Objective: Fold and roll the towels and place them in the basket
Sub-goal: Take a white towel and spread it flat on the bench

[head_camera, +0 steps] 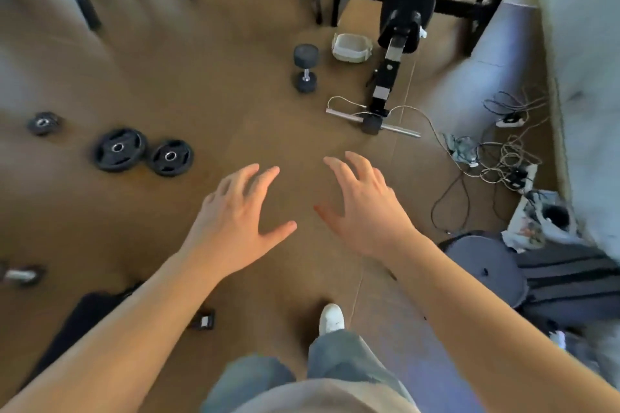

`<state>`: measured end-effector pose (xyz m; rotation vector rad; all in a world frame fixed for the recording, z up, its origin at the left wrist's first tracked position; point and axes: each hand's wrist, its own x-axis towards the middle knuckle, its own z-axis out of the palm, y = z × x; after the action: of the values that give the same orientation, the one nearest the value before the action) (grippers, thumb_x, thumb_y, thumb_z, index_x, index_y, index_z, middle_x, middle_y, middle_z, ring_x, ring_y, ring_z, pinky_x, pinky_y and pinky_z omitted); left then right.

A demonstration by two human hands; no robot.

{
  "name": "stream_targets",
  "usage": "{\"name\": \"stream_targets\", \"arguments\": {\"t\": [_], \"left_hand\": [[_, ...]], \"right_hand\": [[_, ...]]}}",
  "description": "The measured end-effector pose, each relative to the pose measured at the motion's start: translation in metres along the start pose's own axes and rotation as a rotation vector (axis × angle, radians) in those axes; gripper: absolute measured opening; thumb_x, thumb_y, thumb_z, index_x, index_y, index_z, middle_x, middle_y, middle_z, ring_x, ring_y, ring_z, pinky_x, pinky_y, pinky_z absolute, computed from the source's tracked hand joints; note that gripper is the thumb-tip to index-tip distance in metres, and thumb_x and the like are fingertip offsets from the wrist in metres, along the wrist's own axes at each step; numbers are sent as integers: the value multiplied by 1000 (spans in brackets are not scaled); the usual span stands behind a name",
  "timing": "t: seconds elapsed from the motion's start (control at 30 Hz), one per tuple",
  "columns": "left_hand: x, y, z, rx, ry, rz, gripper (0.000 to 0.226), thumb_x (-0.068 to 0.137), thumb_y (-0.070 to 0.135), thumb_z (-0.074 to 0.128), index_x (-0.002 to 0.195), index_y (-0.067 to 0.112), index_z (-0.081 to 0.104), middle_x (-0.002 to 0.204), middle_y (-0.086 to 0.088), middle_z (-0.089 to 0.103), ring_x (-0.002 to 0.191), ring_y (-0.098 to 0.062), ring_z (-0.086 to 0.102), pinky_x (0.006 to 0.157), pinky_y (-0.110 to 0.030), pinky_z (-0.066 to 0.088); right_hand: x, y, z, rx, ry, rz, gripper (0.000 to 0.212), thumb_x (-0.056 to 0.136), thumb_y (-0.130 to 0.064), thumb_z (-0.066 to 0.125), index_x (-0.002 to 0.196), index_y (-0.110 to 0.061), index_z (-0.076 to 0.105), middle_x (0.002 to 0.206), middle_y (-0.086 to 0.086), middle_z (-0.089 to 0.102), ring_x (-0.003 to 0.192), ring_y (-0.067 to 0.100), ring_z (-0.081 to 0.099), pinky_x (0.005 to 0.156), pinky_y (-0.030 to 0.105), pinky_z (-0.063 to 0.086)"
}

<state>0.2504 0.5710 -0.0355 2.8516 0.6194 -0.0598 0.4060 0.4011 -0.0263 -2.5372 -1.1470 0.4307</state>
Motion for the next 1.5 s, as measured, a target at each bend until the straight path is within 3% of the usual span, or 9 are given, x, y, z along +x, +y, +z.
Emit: {"name": "stream_targets", "arguments": {"t": [0.2,0.37,0.53,0.77,0.97,1.1,1.3,1.5], "left_hand": [[120,-64,-23,-23,48,-129,98,82,84,40,160,31,13,165,-7,25,150,-32,29,111,-55,39],[239,-150,-33,-8,67,-170,102,78,92,27,159,32,18,164,-1,31,152,-30,26,117,-67,25],[377,-252,-62,-5,34,-125,101,78,94,24,159,35,11,167,4,24,156,-26,13,119,-71,12],[568,-332,-116,60,-59,17,100,79,92,22,160,36,4,169,3,16,158,-25,7,121,-69,9],[733,-352,-130,17,-62,116,95,84,84,35,161,33,13,166,-3,25,153,-26,26,120,-56,28],[854,-353,-132,-17,-66,136,95,87,78,43,161,34,2,168,-2,17,153,-24,23,115,-48,40],[1050,-336,-156,-20,-82,185,92,93,73,43,159,37,-8,169,1,9,154,-21,19,115,-43,40],[1230,-317,-179,-90,-24,310,86,94,71,45,160,35,3,166,3,19,150,-21,27,116,-43,39]], "right_hand": [[170,-28,-26,-63,-61,-148,77,94,-60,57,158,-39,19,167,4,16,149,32,26,113,56,35],[320,-48,-23,-163,-48,-173,78,94,-65,52,158,-40,14,169,5,14,153,33,22,120,63,20],[475,-75,-23,-155,-49,-96,79,94,-69,49,158,-42,11,170,4,11,156,31,15,121,66,11],[650,-94,-63,-100,9,3,79,95,-67,49,159,-39,14,170,5,12,155,29,13,121,62,17],[787,-53,-86,-28,24,129,79,95,-67,51,159,-37,16,169,4,14,151,32,26,113,54,35],[893,-8,-104,13,28,144,79,96,-63,54,159,-35,17,169,4,13,149,33,29,109,52,42],[1051,60,-175,77,60,183,78,96,-61,56,160,-37,17,169,2,14,151,32,28,111,49,44],[1188,118,-236,62,128,251,77,96,-60,57,159,-34,22,168,2,19,147,30,36,108,45,49]]}}
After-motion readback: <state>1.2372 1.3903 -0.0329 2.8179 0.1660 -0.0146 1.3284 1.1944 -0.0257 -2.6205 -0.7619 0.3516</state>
